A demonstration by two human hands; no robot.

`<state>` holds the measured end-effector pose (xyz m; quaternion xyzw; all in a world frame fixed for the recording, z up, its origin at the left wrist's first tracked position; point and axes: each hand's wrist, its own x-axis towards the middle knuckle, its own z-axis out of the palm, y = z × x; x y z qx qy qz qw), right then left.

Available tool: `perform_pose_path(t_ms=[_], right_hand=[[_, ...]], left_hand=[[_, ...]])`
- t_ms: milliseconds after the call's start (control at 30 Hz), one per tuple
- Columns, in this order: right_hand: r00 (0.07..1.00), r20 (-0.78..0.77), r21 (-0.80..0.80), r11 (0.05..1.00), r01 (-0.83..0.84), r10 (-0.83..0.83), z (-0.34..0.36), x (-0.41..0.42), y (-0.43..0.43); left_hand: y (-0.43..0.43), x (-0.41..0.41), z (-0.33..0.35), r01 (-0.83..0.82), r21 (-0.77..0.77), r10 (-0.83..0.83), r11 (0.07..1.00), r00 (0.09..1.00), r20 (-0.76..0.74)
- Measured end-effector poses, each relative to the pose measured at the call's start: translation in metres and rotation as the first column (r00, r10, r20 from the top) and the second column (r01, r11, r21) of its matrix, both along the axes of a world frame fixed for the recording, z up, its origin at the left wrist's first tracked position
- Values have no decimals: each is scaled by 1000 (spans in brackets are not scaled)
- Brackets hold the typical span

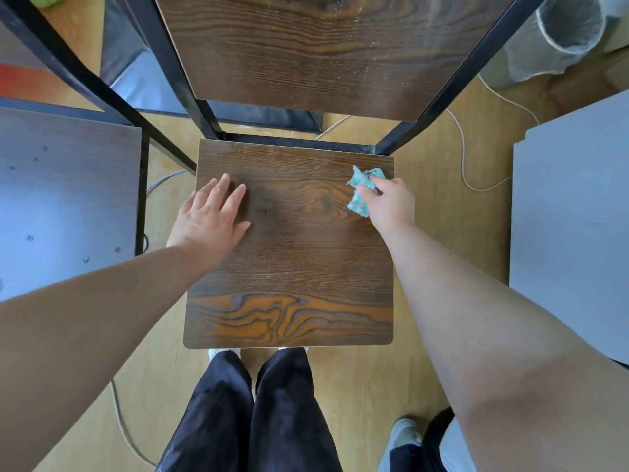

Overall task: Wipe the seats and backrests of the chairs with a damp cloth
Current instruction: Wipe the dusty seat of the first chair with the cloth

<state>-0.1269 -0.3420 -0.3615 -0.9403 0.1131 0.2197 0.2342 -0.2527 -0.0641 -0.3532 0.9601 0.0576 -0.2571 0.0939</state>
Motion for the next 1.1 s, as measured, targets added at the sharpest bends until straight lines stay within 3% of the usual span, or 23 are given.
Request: perform_pose_path(t_ms=[267,700,933,1100], right_hand=[[996,16,94,991,-91,90,-4,-56,63],[923,-46,203,908,-366,382,-10,-148,138],[819,-52,218,807,-548,571,-9,-219,153],[723,-147,340,721,-604,675,-8,-269,151]], left_hand=[[14,-25,2,-26,-4,26,1000,1000,-7],[47,-110,11,-69,11,70,998,996,-51],[54,-160,9,-126,8,126,992,990,-65],[60,-184,10,-144,-7,143,990,986,-80]])
